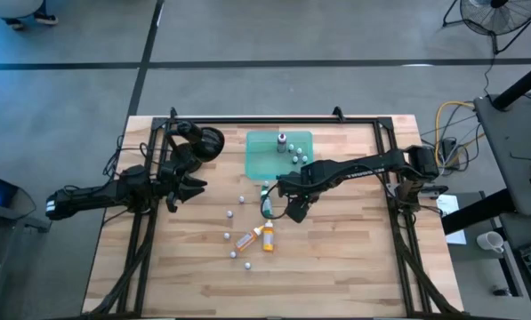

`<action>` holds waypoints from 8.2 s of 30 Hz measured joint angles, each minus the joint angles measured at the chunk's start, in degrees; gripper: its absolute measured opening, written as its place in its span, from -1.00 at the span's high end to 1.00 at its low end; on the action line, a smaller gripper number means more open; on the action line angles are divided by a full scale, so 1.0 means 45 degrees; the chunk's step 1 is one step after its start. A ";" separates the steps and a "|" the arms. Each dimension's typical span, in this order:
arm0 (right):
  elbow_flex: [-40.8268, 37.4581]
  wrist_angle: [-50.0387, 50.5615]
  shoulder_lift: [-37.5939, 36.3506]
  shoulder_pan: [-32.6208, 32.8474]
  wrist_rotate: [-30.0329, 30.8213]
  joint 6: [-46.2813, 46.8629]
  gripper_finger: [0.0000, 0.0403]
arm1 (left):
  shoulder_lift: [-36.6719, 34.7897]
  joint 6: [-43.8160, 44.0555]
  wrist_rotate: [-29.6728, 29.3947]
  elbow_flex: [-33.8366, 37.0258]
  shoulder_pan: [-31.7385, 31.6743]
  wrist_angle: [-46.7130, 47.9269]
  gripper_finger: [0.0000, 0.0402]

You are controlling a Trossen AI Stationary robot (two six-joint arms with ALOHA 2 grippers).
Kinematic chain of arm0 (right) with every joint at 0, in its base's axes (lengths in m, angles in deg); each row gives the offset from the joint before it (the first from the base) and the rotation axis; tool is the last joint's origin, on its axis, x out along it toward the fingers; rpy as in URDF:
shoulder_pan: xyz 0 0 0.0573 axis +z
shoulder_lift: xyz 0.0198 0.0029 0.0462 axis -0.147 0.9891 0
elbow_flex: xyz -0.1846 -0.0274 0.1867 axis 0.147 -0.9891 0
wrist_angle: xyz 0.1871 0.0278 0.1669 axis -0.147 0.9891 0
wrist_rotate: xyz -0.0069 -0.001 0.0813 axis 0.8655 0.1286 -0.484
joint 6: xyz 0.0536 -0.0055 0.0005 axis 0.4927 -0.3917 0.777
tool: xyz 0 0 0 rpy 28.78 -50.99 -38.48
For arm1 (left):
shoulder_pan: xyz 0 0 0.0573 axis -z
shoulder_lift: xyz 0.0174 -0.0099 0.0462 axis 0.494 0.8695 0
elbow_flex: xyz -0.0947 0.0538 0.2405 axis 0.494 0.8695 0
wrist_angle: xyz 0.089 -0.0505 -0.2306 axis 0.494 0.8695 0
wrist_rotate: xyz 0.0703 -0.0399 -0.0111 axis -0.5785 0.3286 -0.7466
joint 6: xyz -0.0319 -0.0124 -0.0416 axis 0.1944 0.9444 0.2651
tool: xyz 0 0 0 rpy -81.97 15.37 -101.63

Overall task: Pick & Place food coloring
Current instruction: Put the big orange food coloring bottle into the bin, then put the small blue food coloring bottle into the bin

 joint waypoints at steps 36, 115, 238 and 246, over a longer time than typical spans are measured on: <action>0.4687 0.1444 0.0000 -0.2370 0.2041 -0.1090 0.47 | -0.0005 0.0005 0.0000 -0.0002 0.0009 0.0000 0.47; 0.4852 0.1987 0.0779 -0.2811 -0.3423 -1.1942 0.04 | 0.0000 0.0001 0.0000 0.0001 -0.0001 0.0000 0.47; 0.4658 -0.2578 0.5197 -0.1137 0.3535 1.0443 0.37 | -0.0002 0.0002 -0.0002 0.0002 0.0010 0.0000 0.47; 0.4658 -0.2627 0.5197 -0.1141 0.3530 1.0448 0.51 | -0.0001 0.0001 -0.0001 -0.0001 -0.0005 0.0000 0.47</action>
